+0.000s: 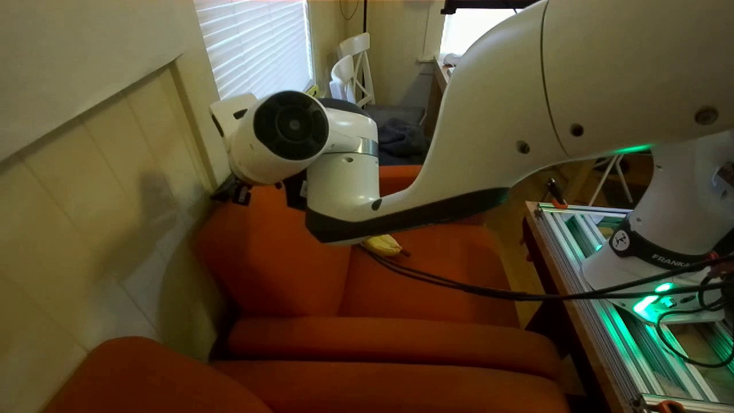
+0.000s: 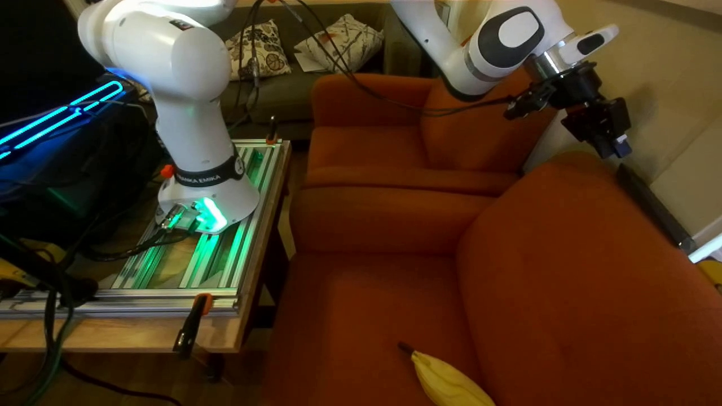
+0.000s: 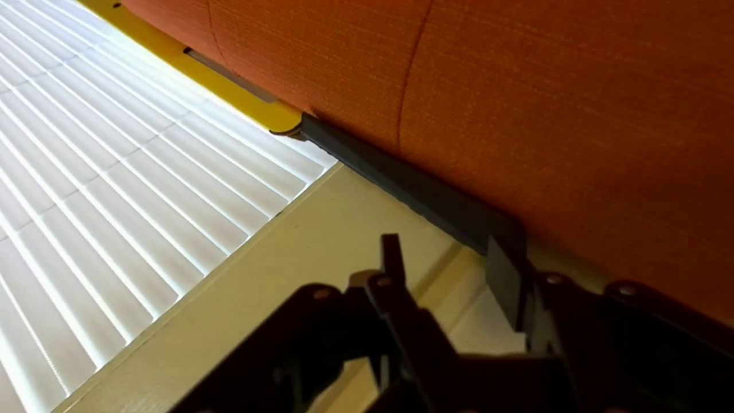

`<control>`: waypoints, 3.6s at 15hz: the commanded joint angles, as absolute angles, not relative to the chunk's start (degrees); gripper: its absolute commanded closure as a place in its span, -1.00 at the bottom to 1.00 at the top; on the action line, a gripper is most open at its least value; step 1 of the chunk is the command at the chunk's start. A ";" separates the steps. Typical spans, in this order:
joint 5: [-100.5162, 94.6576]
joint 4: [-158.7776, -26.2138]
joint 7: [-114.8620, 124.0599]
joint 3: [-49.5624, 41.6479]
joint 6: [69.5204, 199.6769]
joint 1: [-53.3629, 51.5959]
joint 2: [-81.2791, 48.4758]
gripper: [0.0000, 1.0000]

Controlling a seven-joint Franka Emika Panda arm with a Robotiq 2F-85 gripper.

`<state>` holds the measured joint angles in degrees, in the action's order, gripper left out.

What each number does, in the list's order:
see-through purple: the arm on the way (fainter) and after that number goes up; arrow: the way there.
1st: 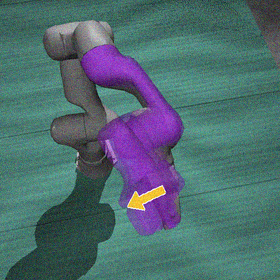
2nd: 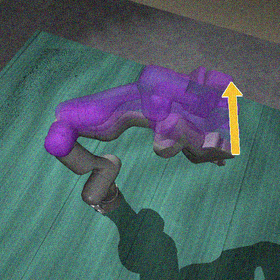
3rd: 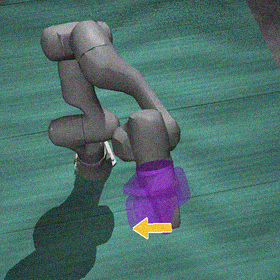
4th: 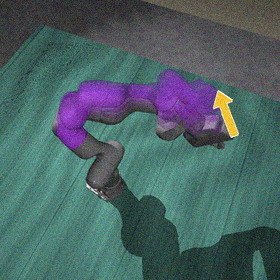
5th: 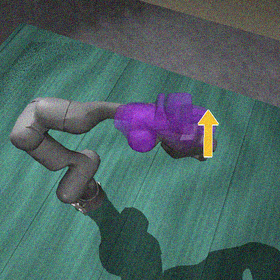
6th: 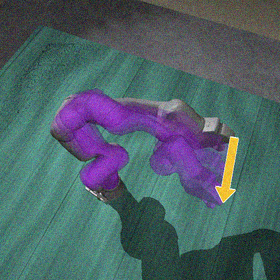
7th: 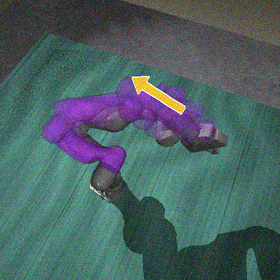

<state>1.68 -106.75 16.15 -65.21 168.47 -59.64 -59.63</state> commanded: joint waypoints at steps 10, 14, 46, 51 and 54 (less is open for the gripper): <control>-2.82 -100.87 17.13 -61.34 164.63 -56.53 -60.22 -1.00; -4.76 -97.06 17.36 -60.68 164.44 -54.13 -62.76 -1.00; -27.27 -79.00 6.36 -57.91 160.45 -40.11 -69.93 -1.00; -28.29 -79.90 7.84 -58.16 159.38 -40.67 -70.21 -1.00; -28.12 -80.27 9.13 -58.44 158.33 -41.15 -70.65 -0.32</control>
